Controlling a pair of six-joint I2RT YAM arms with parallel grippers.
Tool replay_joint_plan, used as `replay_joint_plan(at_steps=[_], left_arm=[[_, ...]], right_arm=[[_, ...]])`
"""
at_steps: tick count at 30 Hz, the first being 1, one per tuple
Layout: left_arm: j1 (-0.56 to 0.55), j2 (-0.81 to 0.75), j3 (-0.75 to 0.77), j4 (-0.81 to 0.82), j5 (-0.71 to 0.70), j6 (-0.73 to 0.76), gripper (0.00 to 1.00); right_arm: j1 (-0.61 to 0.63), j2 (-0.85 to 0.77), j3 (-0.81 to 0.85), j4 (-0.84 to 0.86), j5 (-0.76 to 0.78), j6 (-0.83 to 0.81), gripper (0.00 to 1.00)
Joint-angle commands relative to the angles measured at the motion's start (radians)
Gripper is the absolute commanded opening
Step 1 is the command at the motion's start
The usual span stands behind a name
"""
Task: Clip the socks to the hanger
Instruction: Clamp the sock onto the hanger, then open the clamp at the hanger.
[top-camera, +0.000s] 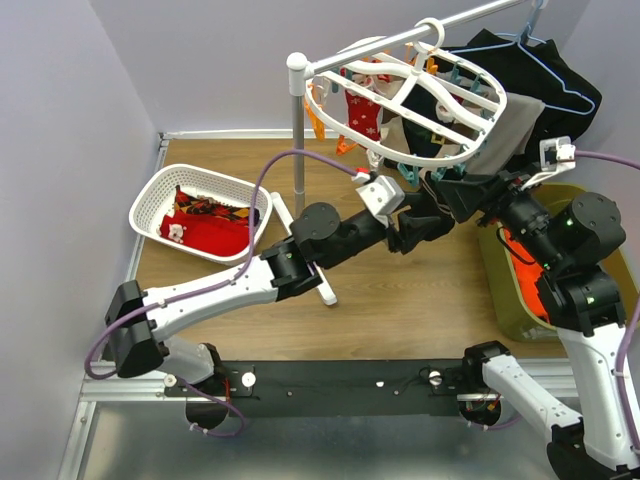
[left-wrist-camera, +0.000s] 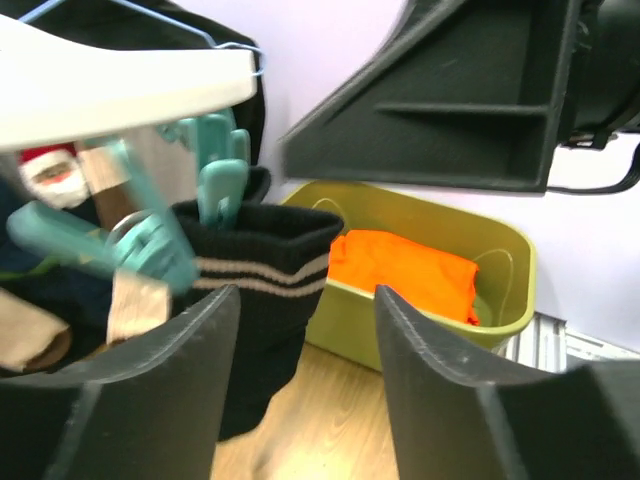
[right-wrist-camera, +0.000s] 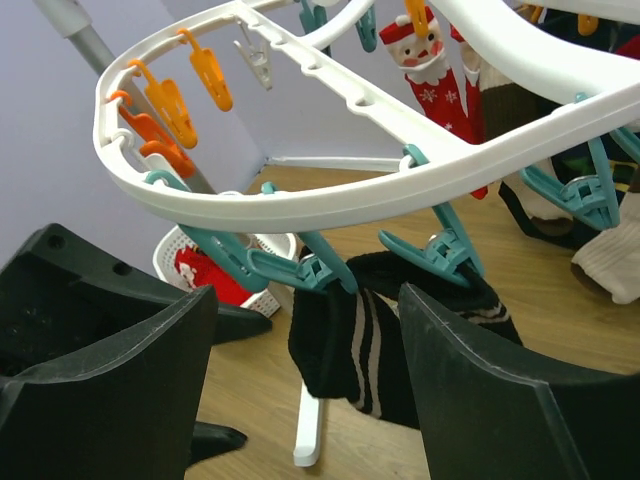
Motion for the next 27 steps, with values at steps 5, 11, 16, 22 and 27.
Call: replay_joint_plan(at_steps=[5,11,16,22,27], left_arm=[[0.019,-0.224,-0.123,-0.115,-0.140,-0.018,0.76],[0.185,-0.311,-0.194,-0.148,0.004,-0.074,0.78],[0.248,-0.291,-0.163,-0.175,0.154,-0.042,0.78],[0.260,-0.232,-0.111,-0.155,0.234,-0.051,0.76],[0.258,-0.178,-0.076,-0.082,0.278,-0.079,0.73]], right_arm=[[-0.002,-0.045,0.063,-0.089,0.015,-0.099,0.81],[-0.002,-0.040,0.077,-0.094,-0.108,-0.143,0.81],[-0.002,-0.020,0.082,-0.080,-0.223,-0.150,0.81],[-0.002,0.018,0.111,-0.086,-0.295,-0.139,0.79],[-0.003,0.033,0.111,-0.083,-0.317,-0.139,0.79]])
